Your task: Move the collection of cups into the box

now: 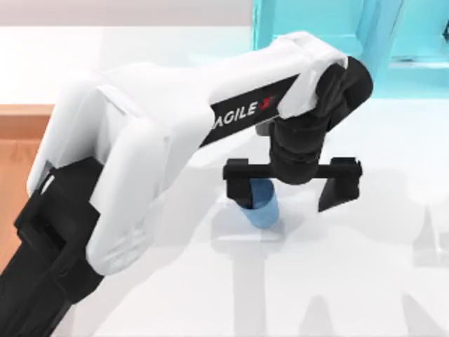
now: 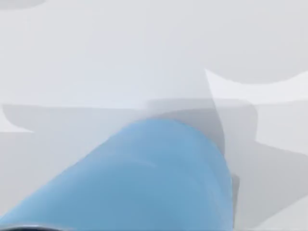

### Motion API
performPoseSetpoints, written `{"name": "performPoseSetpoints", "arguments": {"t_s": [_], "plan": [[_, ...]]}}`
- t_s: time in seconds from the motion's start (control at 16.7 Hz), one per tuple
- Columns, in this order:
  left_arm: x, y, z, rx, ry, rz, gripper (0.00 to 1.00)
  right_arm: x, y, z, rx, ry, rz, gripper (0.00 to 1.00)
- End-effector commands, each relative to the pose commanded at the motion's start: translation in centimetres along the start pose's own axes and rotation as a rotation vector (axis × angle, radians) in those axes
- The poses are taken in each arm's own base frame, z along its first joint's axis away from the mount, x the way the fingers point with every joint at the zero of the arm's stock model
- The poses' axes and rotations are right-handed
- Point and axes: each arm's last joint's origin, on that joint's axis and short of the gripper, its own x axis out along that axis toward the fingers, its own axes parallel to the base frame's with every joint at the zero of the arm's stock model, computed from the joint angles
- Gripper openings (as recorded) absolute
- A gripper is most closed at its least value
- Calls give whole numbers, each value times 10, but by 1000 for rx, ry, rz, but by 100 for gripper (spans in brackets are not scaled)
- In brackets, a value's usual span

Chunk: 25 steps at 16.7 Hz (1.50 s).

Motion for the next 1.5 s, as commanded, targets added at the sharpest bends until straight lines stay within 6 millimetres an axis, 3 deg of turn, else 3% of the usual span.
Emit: {"name": "performPoseSetpoints", "arguments": {"t_s": [0.12,0.9,1.5], "plan": [[0,0,0,0,0,0,100,0,0,0,0,0,0,100],[0,0,0,0,0,0,2,0,0,0,0,0,0,100],[-1,2,1,-1,0,1,0,0,0,0,0,0,0,100]]}}
